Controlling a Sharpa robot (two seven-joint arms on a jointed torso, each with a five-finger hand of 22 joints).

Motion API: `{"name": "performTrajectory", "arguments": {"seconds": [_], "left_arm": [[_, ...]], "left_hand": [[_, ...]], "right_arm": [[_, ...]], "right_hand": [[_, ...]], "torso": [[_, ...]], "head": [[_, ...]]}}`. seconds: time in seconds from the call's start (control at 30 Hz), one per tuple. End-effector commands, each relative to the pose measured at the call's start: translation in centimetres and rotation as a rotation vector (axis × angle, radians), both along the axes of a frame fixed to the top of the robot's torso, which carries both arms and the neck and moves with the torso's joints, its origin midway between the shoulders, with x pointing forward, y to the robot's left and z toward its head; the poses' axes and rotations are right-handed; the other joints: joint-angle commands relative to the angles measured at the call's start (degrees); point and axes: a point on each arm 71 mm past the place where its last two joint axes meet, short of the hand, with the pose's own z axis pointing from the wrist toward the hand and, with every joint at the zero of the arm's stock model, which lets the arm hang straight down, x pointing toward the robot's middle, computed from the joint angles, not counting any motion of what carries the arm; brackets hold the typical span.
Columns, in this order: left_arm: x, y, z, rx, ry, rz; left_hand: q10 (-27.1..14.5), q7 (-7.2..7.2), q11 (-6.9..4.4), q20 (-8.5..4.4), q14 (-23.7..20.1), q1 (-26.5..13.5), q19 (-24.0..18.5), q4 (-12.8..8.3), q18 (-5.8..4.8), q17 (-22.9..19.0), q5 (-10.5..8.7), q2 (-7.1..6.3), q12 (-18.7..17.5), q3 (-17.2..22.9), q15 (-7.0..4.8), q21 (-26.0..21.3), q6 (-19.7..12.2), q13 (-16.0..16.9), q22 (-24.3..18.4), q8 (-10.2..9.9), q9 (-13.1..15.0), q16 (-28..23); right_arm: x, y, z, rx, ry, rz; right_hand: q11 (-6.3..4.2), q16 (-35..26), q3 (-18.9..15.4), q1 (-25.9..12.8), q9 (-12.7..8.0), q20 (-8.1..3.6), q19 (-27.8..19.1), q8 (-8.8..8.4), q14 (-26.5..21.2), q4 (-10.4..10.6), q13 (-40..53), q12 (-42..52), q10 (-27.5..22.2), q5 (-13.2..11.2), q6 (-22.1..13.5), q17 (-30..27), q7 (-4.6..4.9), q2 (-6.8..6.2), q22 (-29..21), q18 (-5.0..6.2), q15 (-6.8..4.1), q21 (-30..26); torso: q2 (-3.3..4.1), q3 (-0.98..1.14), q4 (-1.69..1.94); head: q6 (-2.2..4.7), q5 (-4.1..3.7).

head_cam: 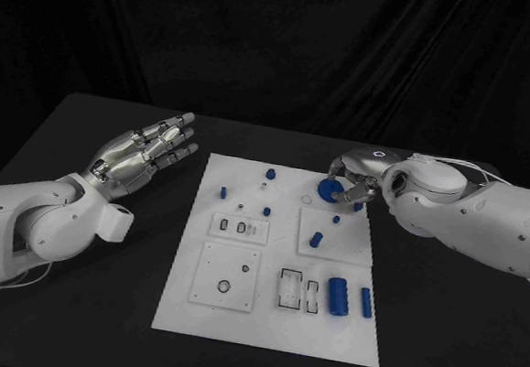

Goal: Assemble the parts on the task board

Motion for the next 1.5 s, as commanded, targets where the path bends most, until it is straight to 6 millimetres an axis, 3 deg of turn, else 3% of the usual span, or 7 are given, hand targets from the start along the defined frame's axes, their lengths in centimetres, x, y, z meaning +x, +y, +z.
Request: {"name": "performTrajectory", "arguments": {"seconds": [0.03, 0.17, 0.37, 1.0, 1.07, 1.33, 1.5], "left_arm": [[-0.1, -0.1, 0.1, -0.023, -0.015, -0.013], [-0.1, -0.1, 0.1, -0.022, -0.014, -0.013], [-0.1, -0.1, 0.1, -0.021, -0.012, -0.014], [0.0, -0.5, 0.0, -0.02, -0.005, -0.025], [0.0, -0.5, 0.0, -0.02, -0.004, -0.027], [0.0, -0.6, 0.0, -0.02, -0.003, -0.028], [0.0, -0.8, 0.0, -0.021, -0.003, -0.032]], "left_hand": [[-0.28, 0.08, 0.28, 0.34, -0.02, 0.75, -0.09, 0.09, -0.26, -0.06, 0.39, 0.01, 0.16, 0.4, 0.42, -0.12, 0.3, -0.02, -0.04, 0.27, 0.06, -0.21], [-0.28, 0.08, 0.28, 0.34, -0.02, 0.75, -0.09, 0.09, -0.26, -0.06, 0.39, 0.01, 0.16, 0.4, 0.42, -0.12, 0.3, -0.02, -0.04, 0.27, 0.06, -0.21], [-0.26, 0.11, 0.31, 0.36, -0.02, 0.78, -0.08, 0.08, -0.27, -0.06, 0.43, 0.02, 0.17, 0.47, 0.47, -0.11, 0.35, -0.01, -0.04, 0.29, 0.07, -0.21], [-0.21, 0.11, 0.4, 0.46, -0.02, 0.87, -0.06, 0.03, -0.34, -0.06, 0.55, 0.0, 0.19, 0.65, 0.66, -0.1, 0.46, 0.01, -0.03, 0.32, 0.08, -0.21], [-0.21, 0.11, 0.4, 0.46, -0.02, 0.87, -0.06, 0.03, -0.34, -0.06, 0.55, 0.0, 0.19, 0.65, 0.66, -0.1, 0.46, 0.01, -0.03, 0.32, 0.08, -0.21], [-0.21, 0.11, 0.4, 0.46, -0.02, 0.87, -0.06, 0.03, -0.34, -0.06, 0.55, 0.0, 0.19, 0.65, 0.66, -0.1, 0.46, 0.01, -0.03, 0.32, 0.08, -0.21], [-0.19, 0.09, 0.51, 0.53, -0.02, 0.92, -0.06, -0.01, -0.39, -0.06, 0.6, -0.03, 0.21, 0.75, 0.76, -0.09, 0.45, 0.02, -0.02, 0.32, 0.07, -0.21]], "right_arm": [[-0.4, 0.1, -0.3, 0.012, -0.012, 0.016], [-0.5, 0.7, 0.7, 0.04, -0.053, 0.048], [-0.5, 2.3, 2.3, 0.067, -0.095, 0.099], [-0.3, 11.6, 3.4, 0.082, -0.086, 0.305], [-0.2, 12.2, 3.4, 0.079, -0.083, 0.315], [0.4, 13.6, 2.7, 0.052, -0.053, 0.318], [0.7, 13.9, 2.1, 0.044, -0.041, 0.312]], "right_hand": [[-0.53, -0.08, 0.75, 0.43, 9.98, -0.36, 0.68, 8.88, 5.25, -0.31, 15.08, 0.14, 6.11, 0.91, 0.85, 12.35, -0.48, 0.61, 9.25, -0.97, -0.48, -0.18], [-0.71, -0.16, 1.58, 0.42, 11.3, -0.51, 0.82, 11.03, 5.23, -0.53, 15.08, 0.14, 6.11, 1.15, 2.35, 12.25, -1.06, 0.72, 9.45, -1.03, -0.65, -0.05], [-0.78, -0.24, 1.88, 0.4, 11.58, -0.56, 0.82, 11.56, 5.2, -0.6, 15.08, 0.14, 6.11, 1.0, 2.97, 12.13, -1.27, 0.71, 9.47, -1.03, -0.71, -0.08], [-0.85, -0.32, 2.55, 0.2, 11.44, -0.63, 0.6, 11.08, 5.17, -0.62, 15.08, 0.14, 6.11, -1.0, 2.37, 12.03, -1.06, 0.66, 9.31, -0.93, -0.76, -0.5], [-0.85, -0.32, 2.6, 0.2, 11.4, -0.63, 0.59, 10.99, 5.18, -0.64, 15.08, 0.14, 6.11, -1.07, 2.3, 12.03, -1.03, 0.64, 9.31, -0.93, -0.76, -0.51], [-0.78, -0.45, 2.95, 0.09, 11.03, -0.62, 0.35, 10.21, 5.13, -0.73, 15.08, 0.14, 6.11, -1.82, 1.81, 11.86, -0.81, 0.55, 9.12, -0.83, -0.72, -0.93], [-0.68, -0.51, 3.06, 0.01, 10.89, -0.58, 0.24, 9.93, 5.1, -0.74, 15.08, 0.14, 6.11, -2.28, 1.72, 11.77, -0.72, 0.51, 9.02, -0.79, -0.65, -1.13]], "torso": [[0.01, -0.02, -0.08], [0.01, -0.04, -0.08], [-0.09, -0.1, -0.06], [0.09, -0.07, 0.26], [0.14, -0.07, 0.38], [0.11, -0.04, 0.13], [0.18, -0.02, 0.25]], "head": [[0.02, 0.04], [0.01, 0.16], [-0.14, 0.34], [-0.68, 0.19], [-0.68, 0.0], [-0.68, -0.04], [-0.66, 0.0]]}}
